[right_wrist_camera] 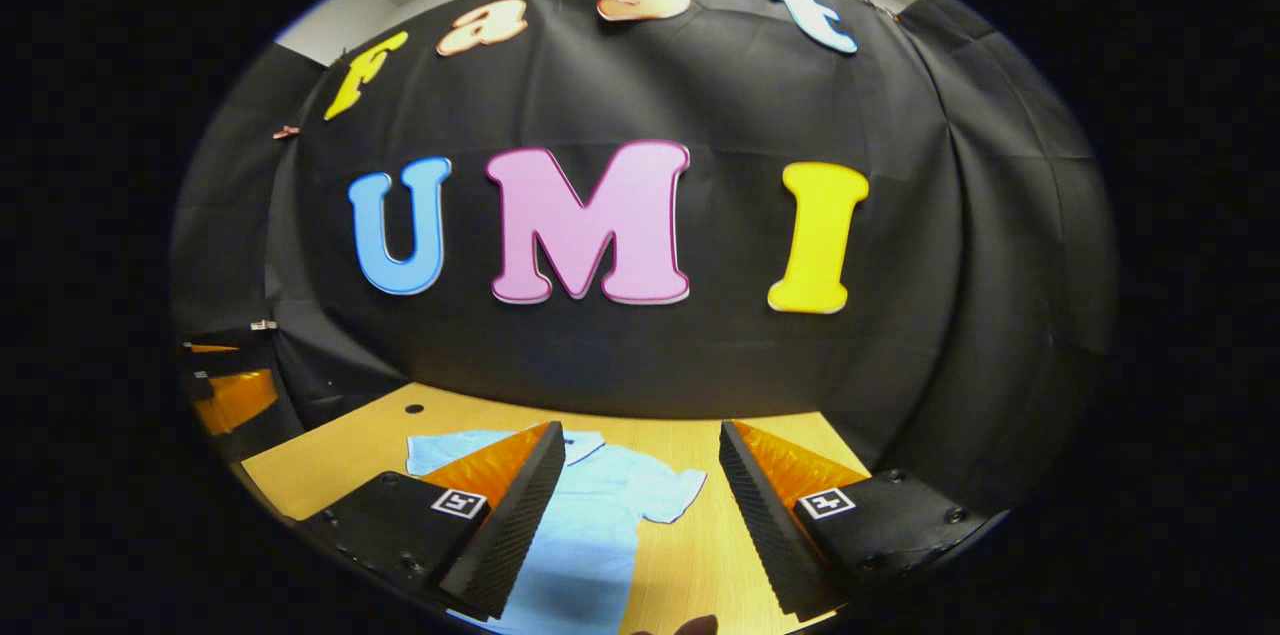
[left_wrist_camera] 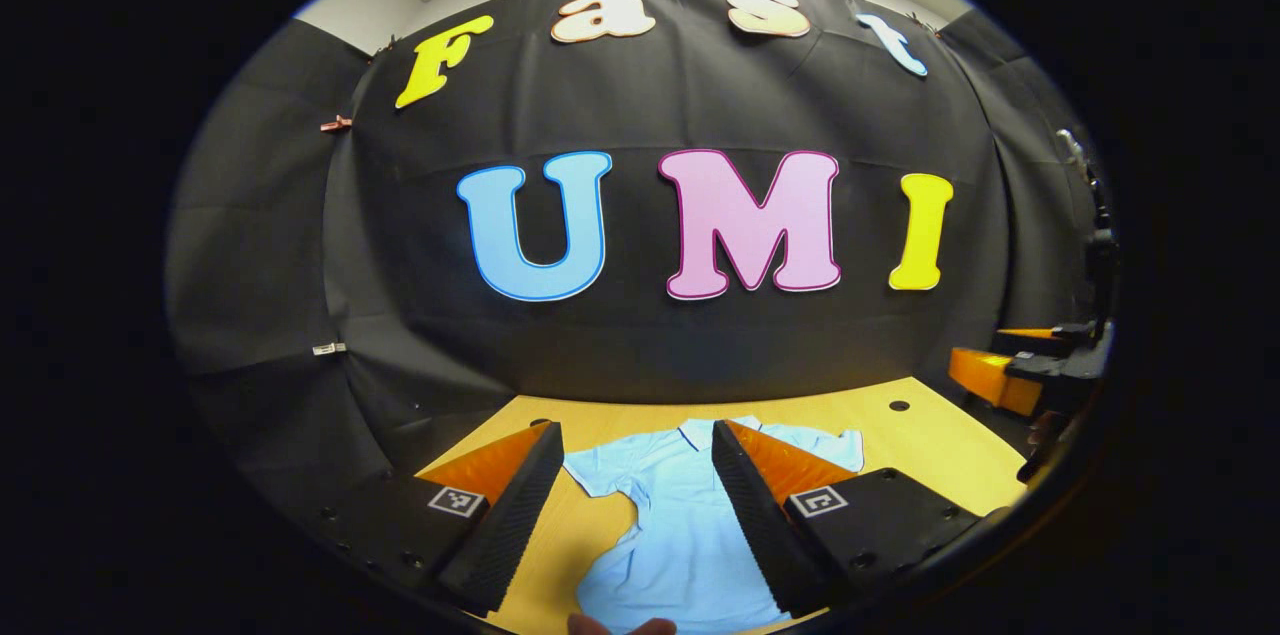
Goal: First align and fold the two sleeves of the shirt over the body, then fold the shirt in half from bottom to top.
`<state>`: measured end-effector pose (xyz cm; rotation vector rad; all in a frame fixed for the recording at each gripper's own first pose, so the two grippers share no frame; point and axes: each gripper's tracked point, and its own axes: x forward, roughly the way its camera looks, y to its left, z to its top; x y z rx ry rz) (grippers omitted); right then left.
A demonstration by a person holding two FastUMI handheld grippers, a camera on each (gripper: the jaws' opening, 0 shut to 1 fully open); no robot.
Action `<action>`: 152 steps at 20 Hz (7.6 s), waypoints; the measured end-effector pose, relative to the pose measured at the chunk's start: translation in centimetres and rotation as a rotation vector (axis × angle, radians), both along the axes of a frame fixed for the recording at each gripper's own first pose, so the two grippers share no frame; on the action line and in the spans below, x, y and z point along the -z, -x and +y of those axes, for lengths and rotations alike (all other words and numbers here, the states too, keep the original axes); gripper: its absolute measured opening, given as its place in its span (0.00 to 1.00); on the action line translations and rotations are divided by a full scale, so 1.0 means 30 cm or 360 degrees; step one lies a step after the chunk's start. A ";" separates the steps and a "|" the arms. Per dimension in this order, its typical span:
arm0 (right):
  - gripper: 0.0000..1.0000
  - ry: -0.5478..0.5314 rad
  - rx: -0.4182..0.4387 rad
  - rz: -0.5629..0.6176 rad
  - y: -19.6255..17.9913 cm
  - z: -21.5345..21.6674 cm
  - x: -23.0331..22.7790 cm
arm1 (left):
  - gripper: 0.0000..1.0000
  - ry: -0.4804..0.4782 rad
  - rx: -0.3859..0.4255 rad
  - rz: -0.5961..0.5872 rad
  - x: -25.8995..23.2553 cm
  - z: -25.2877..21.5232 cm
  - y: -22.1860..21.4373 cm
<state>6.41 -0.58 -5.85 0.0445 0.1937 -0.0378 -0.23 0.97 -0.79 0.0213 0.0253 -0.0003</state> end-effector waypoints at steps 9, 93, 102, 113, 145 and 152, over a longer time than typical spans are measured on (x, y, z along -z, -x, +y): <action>0.97 -0.0227 0.0069 0.0660 -0.371 -0.090 0.546 | 0.95 0.0026 -0.0078 0.0112 0.068 0.053 0.049; 0.89 0.0019 -0.0827 0.0999 -0.513 0.844 0.904 | 0.95 0.0157 -0.0427 0.0407 0.324 0.457 0.132; 0.98 -0.0184 -0.0704 0.0423 -0.471 0.711 0.427 | 0.95 0.0121 -0.0149 0.0386 0.313 0.355 -0.136; 0.98 -0.0168 -0.0533 0.0237 -0.165 0.354 0.179 | 0.95 0.0094 0.0100 0.0514 0.459 0.223 -0.756; 0.98 -0.0234 -0.0274 0.0442 0.082 0.099 0.311 | 0.53 0.0256 -0.0250 0.1203 1.058 0.349 -1.147; 0.98 -0.0244 -0.0282 0.0471 0.100 0.090 0.344 | 0.08 0.0275 -0.0241 0.1243 1.038 0.310 -1.133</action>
